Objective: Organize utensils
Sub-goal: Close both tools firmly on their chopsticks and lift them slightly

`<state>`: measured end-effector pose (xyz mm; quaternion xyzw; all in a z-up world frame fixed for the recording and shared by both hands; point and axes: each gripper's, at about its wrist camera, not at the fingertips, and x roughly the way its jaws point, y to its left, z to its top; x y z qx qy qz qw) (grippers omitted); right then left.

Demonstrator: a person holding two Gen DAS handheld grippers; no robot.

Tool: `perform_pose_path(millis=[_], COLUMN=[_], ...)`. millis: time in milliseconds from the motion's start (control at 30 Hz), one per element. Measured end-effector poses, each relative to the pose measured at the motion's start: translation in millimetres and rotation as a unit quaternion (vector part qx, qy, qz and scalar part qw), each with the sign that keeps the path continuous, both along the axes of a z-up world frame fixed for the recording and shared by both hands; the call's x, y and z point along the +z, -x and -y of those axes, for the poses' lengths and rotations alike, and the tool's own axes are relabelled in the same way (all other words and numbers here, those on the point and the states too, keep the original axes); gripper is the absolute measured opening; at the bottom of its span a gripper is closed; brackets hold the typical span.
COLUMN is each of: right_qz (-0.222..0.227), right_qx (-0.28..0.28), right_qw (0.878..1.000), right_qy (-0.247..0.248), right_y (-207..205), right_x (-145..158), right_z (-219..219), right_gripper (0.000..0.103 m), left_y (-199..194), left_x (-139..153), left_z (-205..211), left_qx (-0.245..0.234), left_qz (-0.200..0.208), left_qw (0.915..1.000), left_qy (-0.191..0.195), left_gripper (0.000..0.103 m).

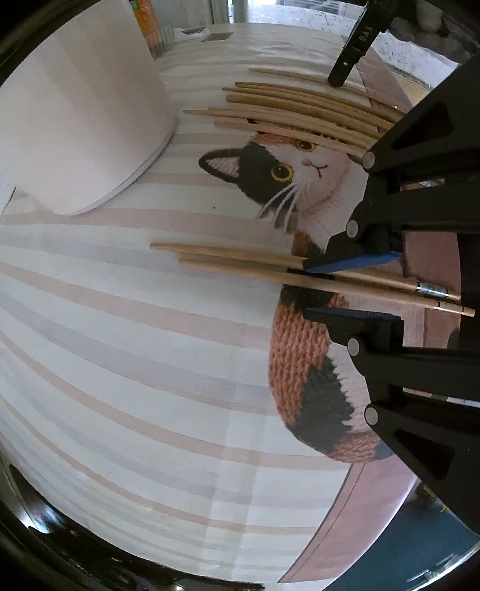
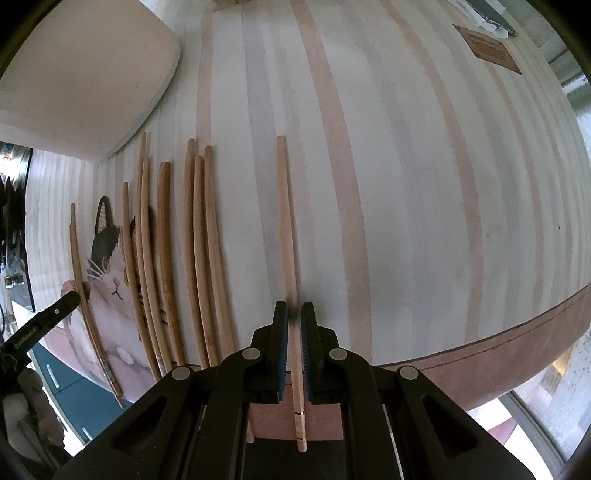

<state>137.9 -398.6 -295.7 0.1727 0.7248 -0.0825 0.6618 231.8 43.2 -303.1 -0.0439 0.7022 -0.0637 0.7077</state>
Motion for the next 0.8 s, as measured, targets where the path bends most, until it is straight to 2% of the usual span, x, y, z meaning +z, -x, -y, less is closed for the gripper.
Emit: perform_pose_path(millis=[100,200,367,400,433,533,633,733,800], right_qz=[-0.003,-0.005,-0.008,-0.009,-0.012,-0.013,-0.003,-0.002,-0.004], right_qx=[0.008,0.014,0.017,0.021,0.029,0.05,0.063,0.046,0.047], right_qw=[1.0,1.0,0.999,0.999,0.999,0.996,0.989,0.993,0.995], right_qy=[0.014,0.022,0.03,0.034,0.044,0.07,0.137,0.108,0.085], right_y=[-7,-8,-9,-11,-13,-16,-19,-19,-19], right_x=[-5,-5,-4,-4,-4,-8,-6,-8,-9], right_z=[-15,-18,-30,-36,-41,-56,-63,-59,-57], right_gripper=[0.007,0.007,0.007,0.007,0.007,0.007,0.006,0.007,0.007], left_y=[-3,-2,6,7,7,17,16,17,19], left_x=[1,1,5,6,7,6,8,7,11], left_z=[-1,-5,-6,-2,1,23,31,27,21], left_qx=[-0.002,0.004,-0.009,-0.01,-0.011,-0.005,0.011,0.011,-0.002], left_qz=[0.002,-0.003,0.005,0.008,0.013,0.026,0.026,0.021,0.018], left_qw=[0.9999,1.0,0.9997,0.9995,0.9993,0.9988,0.9992,0.9996,0.9998], left_qy=[-0.012,-0.003,-0.023,-0.029,-0.032,-0.042,-0.028,-0.013,-0.004], left_gripper=[0.016,0.014,0.013,0.008,0.004,0.005,0.005,0.005,0.009])
